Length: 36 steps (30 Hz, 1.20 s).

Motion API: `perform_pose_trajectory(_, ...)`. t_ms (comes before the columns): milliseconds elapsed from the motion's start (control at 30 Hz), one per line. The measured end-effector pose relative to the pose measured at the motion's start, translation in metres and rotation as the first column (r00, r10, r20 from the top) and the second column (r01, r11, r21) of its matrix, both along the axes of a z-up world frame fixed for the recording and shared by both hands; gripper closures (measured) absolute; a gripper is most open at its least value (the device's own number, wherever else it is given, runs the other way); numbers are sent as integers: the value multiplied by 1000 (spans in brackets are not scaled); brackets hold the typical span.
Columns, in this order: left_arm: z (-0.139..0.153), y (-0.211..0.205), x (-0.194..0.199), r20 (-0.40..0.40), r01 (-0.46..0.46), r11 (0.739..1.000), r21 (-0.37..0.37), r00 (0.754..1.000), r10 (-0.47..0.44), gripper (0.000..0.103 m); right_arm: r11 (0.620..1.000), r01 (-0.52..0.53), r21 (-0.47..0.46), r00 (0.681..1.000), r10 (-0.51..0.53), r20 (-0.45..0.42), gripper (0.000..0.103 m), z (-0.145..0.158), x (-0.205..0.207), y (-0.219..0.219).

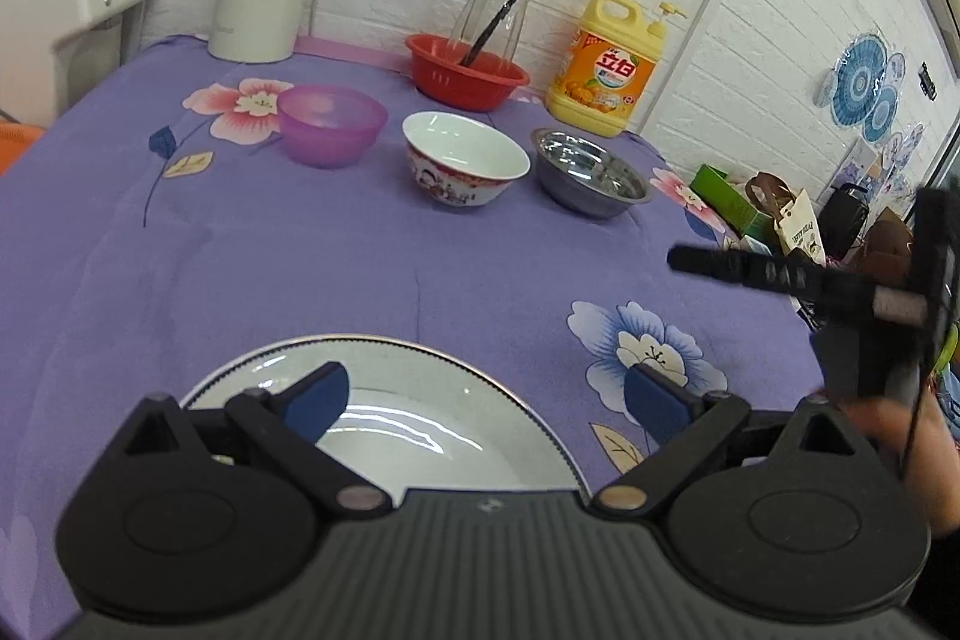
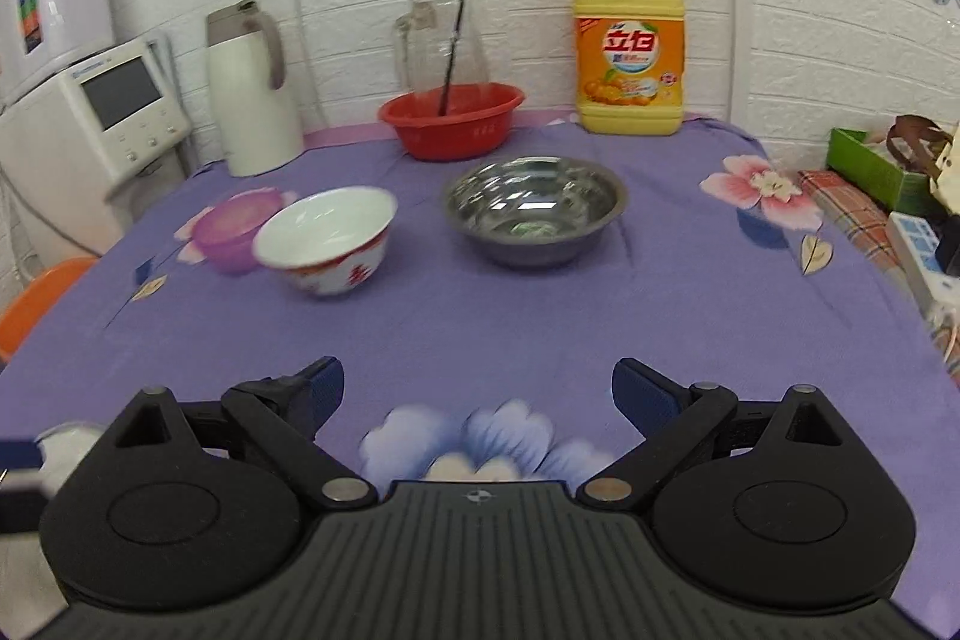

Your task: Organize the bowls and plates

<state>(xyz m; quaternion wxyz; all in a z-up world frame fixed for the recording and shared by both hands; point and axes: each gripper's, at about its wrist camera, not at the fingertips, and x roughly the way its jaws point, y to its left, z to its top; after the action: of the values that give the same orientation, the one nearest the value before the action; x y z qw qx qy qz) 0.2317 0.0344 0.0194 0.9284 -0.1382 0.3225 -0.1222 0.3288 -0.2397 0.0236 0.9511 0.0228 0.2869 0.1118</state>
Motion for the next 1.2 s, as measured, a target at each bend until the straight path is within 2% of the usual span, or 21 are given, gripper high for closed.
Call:
perform_pose_trajectory(133, 1, 8, 8, 7, -21, 1000, 1, 1000, 21, 6, 995, 74, -64, 996, -78, -50, 0, 8, 89, -7)
perform_pose_trajectory(267, 1, 17, 18, 8, -42, 999, 19, 999, 42, 6, 983, 117, -143, 979, -139, -152, 0, -10, 164, -5)
perform_pose_trajectory(367, 0, 26, 26, 3, -62, 998, 26, 998, 62, 6, 978, 114, -174, 956, -156, -250, 0, -31, 198, -4)
perform_pose_trajectory(433, -1, 32, 32, -3, -72, 997, 15, 997, 73, 6, 977, 115, -179, 945, -163, -284, 0, -40, 207, -4)
perform_pose_trajectory(700, -4, 35, 34, -12, -66, 998, -4, 998, 66, 6, 981, 77, -178, 926, -137, -352, 0, -47, 208, 4)
perform_pose_trajectory(800, 0, 34, 28, 2, -59, 998, -12, 998, 59, 6, 983, 44, -178, 920, -109, -375, 0, -46, 196, 6)
perform_pose_trajectory(933, 5, 30, 23, 11, -42, 999, -27, 999, 42, 6, 982, -23, -187, 917, -54, -396, 0, -44, 165, 11)
perform_pose_trajectory(1067, 10, 20, 19, 19, -5, 1000, -22, 1000, 5, 6, 982, -116, -152, 910, 44, -413, 0, -44, 123, 15)
perform_pose_trajectory(1200, 13, 7, 25, -5, 75, 997, -10, 997, -75, 6, 973, -183, -140, 912, 115, -394, 0, -46, 83, 18)
